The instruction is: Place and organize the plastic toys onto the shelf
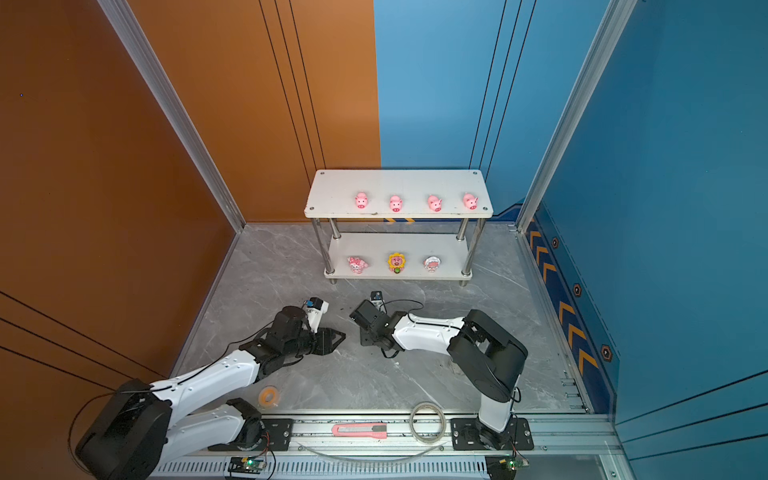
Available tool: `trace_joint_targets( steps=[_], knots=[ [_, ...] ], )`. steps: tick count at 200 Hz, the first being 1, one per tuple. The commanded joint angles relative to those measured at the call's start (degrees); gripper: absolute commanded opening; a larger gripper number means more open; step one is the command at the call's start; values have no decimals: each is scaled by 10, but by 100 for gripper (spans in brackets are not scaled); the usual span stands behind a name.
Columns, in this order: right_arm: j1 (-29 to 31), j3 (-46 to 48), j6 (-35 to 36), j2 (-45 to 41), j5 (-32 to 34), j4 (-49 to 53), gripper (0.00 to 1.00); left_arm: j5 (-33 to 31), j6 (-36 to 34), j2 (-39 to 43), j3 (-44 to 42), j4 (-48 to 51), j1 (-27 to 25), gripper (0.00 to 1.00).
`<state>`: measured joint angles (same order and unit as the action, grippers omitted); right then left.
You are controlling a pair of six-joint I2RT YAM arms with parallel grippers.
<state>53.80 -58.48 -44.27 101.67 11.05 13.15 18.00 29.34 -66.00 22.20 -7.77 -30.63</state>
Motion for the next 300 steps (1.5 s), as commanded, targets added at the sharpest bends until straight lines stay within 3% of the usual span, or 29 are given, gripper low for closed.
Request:
trace_joint_targets(
  steps=[1,63,110,145,213,300],
  knots=[
    [-10,26,-12,-46,31,0,63,-1,-16,-10,18,-11,-20,48],
    [-70,135,15,-242,96,57,63,-83,-3,-71,71,-11,-130,54],
    [-147,208,23,-387,96,77,65,-185,22,-169,150,27,-188,57],
    [-189,245,31,-470,82,84,66,-217,41,-227,197,39,-206,58],
    [-211,249,60,-457,36,79,66,-270,47,-293,253,78,-215,57],
    [-228,267,79,-493,29,86,66,-273,21,-346,313,98,-231,36]
  ],
)
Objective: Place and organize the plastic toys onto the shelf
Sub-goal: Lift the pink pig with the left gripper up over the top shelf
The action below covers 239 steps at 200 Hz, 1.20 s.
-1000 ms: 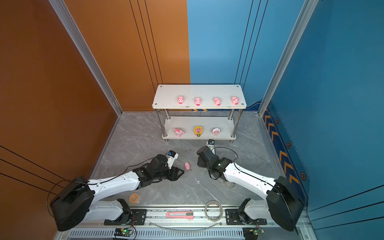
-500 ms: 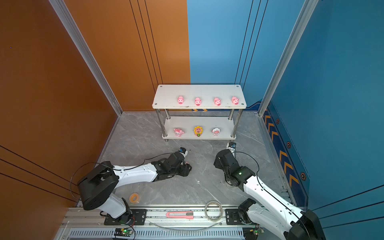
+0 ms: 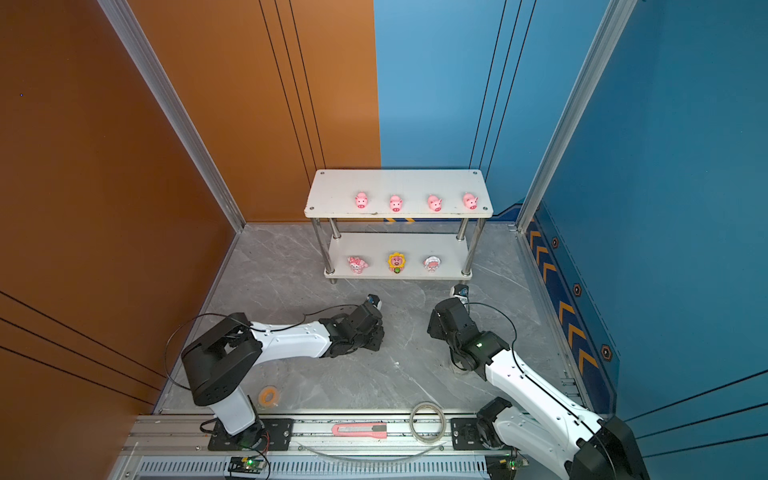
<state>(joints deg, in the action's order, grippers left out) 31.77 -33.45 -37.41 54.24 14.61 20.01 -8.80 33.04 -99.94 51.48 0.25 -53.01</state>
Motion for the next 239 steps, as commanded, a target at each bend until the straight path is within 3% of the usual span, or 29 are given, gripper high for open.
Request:
trace_joint_targets(
  steps=[1,49,106,138,179,239],
  knots=[
    [-7,16,10,-20,-6,17,66,-5,-16,-7,20,18,-7,36],
    [-18,30,10,-44,-9,32,66,-12,-74,50,48,93,-7,34],
    [-25,32,12,-35,-16,16,66,-154,-179,252,129,272,10,34],
    [-25,29,6,-1,-39,-7,66,-172,-235,279,222,292,45,35],
    [-17,35,-6,21,-52,-18,65,-73,-279,228,385,318,147,35],
    [-9,61,-29,-2,-39,-23,65,97,-266,104,586,372,272,32]
  ],
)
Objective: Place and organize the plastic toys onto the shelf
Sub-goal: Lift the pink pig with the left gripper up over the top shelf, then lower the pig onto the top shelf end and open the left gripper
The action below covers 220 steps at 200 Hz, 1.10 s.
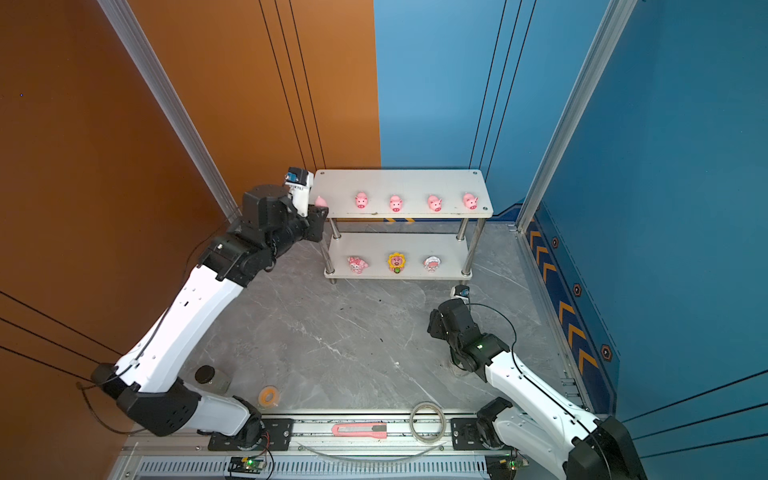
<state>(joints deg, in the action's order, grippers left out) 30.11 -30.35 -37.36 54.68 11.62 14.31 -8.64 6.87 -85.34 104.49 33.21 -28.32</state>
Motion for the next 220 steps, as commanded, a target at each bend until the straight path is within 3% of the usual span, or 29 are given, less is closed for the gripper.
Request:
trace_joint_targets(
  steps=[1,68,108,220],
  knots=[
    [7,31,-30,-7,-8,34,65,98,-4,-45,59,43,26,32],
    [8,44,-39,-42,9,48,65,140,-16,-158,175,86,49,32],
    [8,48,-40,-62,15,59,65,123,-27,-200,217,116,59,32],
    [8,44,-37,-62,14,56,65,92,-39,-214,230,128,64,32]
  ],
)
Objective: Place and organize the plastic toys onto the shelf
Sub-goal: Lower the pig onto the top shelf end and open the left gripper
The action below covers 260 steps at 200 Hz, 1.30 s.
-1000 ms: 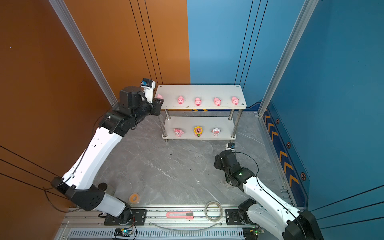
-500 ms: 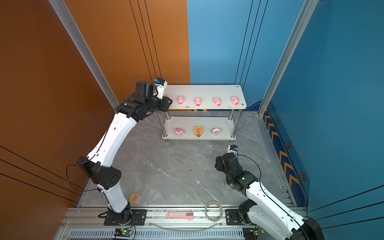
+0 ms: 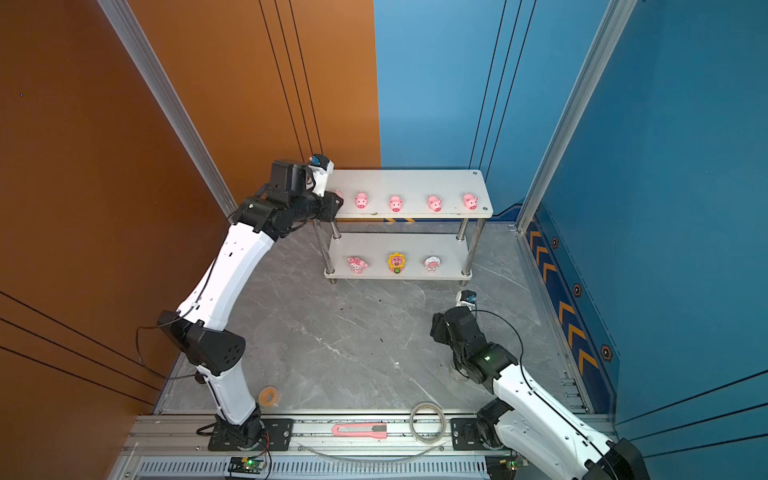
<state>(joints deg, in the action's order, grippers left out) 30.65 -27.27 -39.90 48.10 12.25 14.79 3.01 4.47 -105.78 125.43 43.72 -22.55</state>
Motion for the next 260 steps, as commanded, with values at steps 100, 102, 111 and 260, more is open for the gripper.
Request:
trace_joint_targets(
  steps=[100,102,111,260],
  knots=[
    [3,11,-11,2,4,55,65,-37,-20,-23,25,22,7,51],
    [3,11,-11,2,5,54,65,-37,-21,-24,26,22,7,52],
    [3,11,-11,2,4,55,65,-39,-22,-24,27,22,7,53],
    [2,-19,17,18,9,68,66,-75,-30,23,56,23,9,66]
  ],
)
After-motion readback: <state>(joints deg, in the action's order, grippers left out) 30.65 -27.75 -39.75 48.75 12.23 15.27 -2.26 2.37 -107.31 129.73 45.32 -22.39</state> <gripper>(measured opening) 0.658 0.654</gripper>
